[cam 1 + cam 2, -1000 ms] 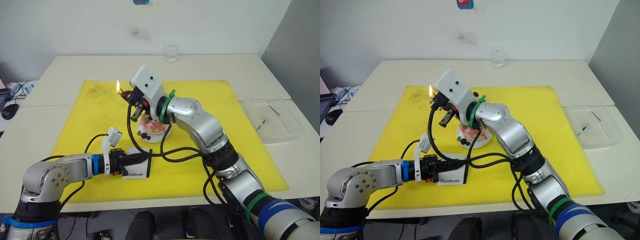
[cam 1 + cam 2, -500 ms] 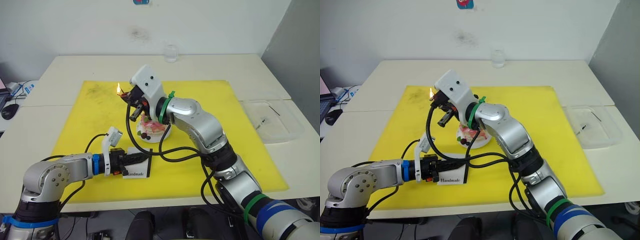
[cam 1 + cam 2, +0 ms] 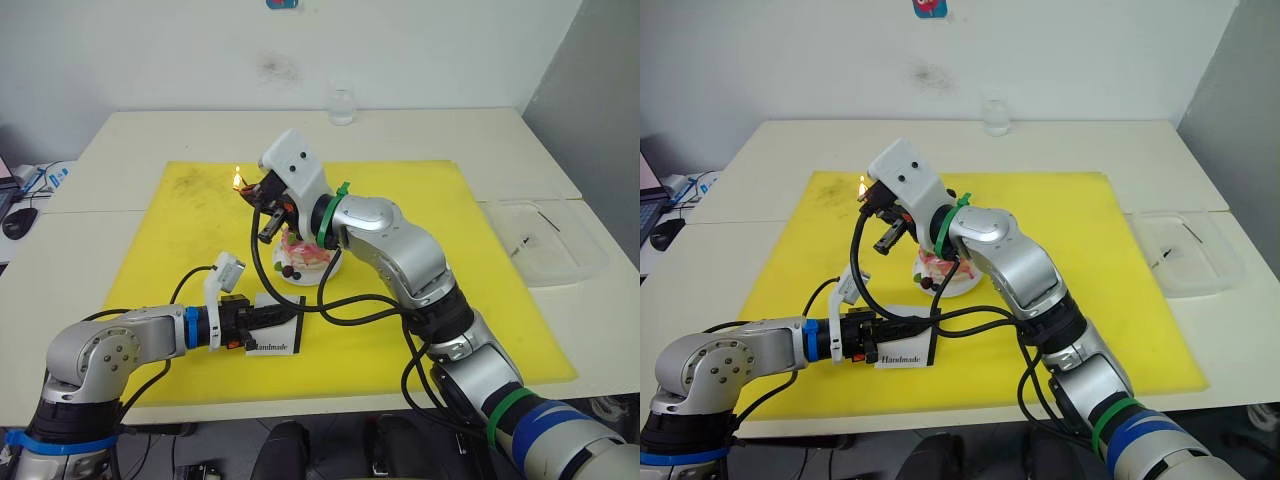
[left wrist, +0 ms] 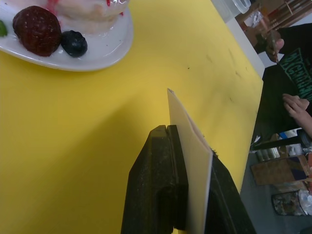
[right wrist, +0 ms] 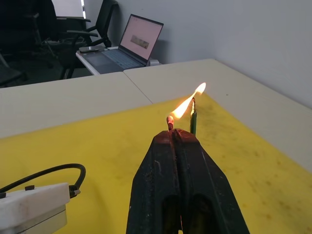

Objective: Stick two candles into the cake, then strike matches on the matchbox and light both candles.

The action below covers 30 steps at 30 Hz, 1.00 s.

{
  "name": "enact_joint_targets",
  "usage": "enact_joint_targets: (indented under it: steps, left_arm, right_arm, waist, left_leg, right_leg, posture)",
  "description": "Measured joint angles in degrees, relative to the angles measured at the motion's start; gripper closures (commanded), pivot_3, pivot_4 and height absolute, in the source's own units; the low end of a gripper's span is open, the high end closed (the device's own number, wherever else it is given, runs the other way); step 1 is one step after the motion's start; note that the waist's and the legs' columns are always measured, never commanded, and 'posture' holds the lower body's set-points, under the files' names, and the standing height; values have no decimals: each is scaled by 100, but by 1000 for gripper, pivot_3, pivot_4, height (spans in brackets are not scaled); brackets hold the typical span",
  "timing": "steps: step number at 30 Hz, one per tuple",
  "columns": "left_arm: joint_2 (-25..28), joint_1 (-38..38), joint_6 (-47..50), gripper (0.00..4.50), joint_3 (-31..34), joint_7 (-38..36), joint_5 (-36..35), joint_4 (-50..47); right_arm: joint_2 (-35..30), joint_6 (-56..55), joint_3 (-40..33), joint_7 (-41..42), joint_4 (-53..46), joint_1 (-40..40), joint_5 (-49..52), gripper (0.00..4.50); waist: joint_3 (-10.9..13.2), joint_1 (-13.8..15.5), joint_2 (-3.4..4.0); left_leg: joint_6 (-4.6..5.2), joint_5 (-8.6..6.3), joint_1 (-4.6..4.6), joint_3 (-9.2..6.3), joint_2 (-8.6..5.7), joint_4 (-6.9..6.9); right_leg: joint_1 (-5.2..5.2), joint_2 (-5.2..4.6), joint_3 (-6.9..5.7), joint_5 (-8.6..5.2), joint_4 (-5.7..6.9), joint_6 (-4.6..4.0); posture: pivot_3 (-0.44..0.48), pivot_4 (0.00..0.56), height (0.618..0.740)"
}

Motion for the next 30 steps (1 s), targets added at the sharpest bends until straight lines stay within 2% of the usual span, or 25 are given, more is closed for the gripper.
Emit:
enact_joint_targets:
  steps: [13, 22, 30]
  left_arm:
    - [0, 2, 2, 4500, 0, -1, -4, -1]
    - [-8, -29, 36, 4500, 1, -12, -38, -2]
    - [-75, -151, 134, 4500, -57, -95, -231, -2]
  right_arm:
    - [-8, 105, -61, 62, -144, 113, 121, 4456]
    - [-703, 630, -254, 522, -1257, 250, 639, 4456]
    - [-1424, 506, -1097, 487, -1803, 256, 839, 4456]
  waist:
    - [0, 1, 0]
    - [0, 1, 1]
    - [0, 5, 0]
  left_leg:
    - [0, 0, -1, -1, 0, -1]
    - [0, 0, -2, -7, -1, -3]
    - [0, 0, -3, -2, -1, -5]
  right_leg:
    - [0, 0, 0, 0, -1, 0]
    - [-1, 0, -6, -14, -1, 23]
    - [-1, -1, -2, -14, -4, 25]
  posture:
    - [0, 150, 740]
    - [0, 150, 740]
    - [0, 150, 740]
